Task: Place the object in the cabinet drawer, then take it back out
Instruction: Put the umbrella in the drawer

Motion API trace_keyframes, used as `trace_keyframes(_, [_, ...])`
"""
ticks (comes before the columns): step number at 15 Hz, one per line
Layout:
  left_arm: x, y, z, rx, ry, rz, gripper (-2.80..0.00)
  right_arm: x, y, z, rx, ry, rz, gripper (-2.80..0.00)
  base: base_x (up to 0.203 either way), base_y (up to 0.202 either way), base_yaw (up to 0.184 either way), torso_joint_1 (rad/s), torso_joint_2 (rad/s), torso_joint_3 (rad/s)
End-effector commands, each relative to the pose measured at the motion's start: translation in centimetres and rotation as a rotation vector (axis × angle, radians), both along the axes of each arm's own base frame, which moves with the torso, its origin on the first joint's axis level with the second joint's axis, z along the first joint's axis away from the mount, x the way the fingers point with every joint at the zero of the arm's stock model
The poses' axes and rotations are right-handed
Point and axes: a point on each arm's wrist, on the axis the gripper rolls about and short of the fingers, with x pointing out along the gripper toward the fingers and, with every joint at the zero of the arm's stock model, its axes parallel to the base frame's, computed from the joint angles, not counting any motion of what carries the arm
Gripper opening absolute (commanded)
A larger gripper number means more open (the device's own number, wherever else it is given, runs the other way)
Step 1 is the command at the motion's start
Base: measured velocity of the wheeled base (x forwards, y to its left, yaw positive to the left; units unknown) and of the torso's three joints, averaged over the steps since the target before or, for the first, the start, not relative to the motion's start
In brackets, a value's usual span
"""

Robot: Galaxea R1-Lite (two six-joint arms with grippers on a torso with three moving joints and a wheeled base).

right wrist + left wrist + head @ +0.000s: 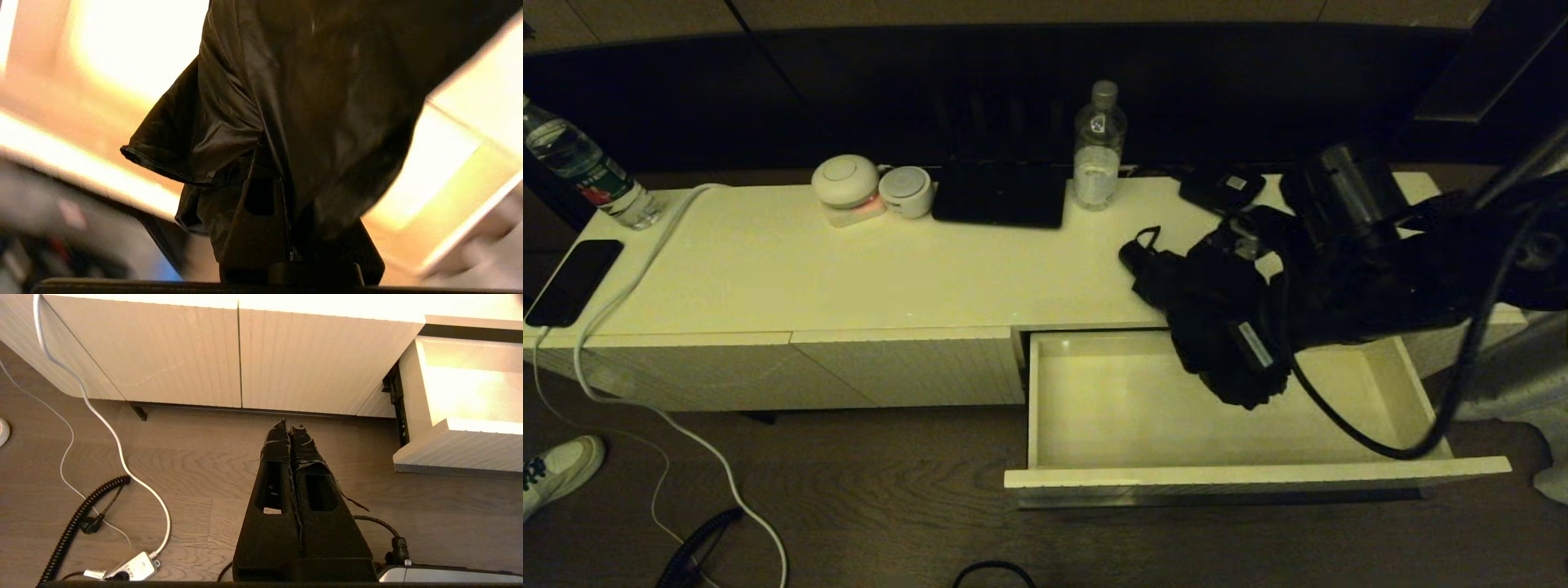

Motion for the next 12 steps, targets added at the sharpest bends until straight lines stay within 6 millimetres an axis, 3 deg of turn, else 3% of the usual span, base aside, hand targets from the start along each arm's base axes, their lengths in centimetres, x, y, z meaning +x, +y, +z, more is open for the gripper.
trace_keyframes(1, [0.0,0.0,0.0,-0.001,-0.002,0.001,-2.8,-2.9,-3.6,1.7,-0.088,-0.047,0.168,-2.8,0.0,0.0,0.0,0.0,0.0,0.0])
trace_keyframes(4, [0.0,0.0,0.0,-0.001,-0.002,0.0,-2.8,-3.9,-6.3,1.4,-0.238,-0.07,0.343,-2.8,0.0,0.0,0.0,0.0,0.0,0.0])
trace_keyframes(7, [0.0,0.0,0.0,-0.001,-0.002,0.001,-2.8,-4.9,-8.2,-0.5,-0.339,-0.035,0.472,-2.8,0.0,0.0,0.0,0.0,0.0,0.0])
trace_keyframes(12, [0.0,0.0,0.0,-0.001,-0.002,0.001,-2.8,-5.6,-9.4,-3.6,-0.4,0.048,0.584,-2.8,0.0,0.0,0.0,0.0,0.0,0.0])
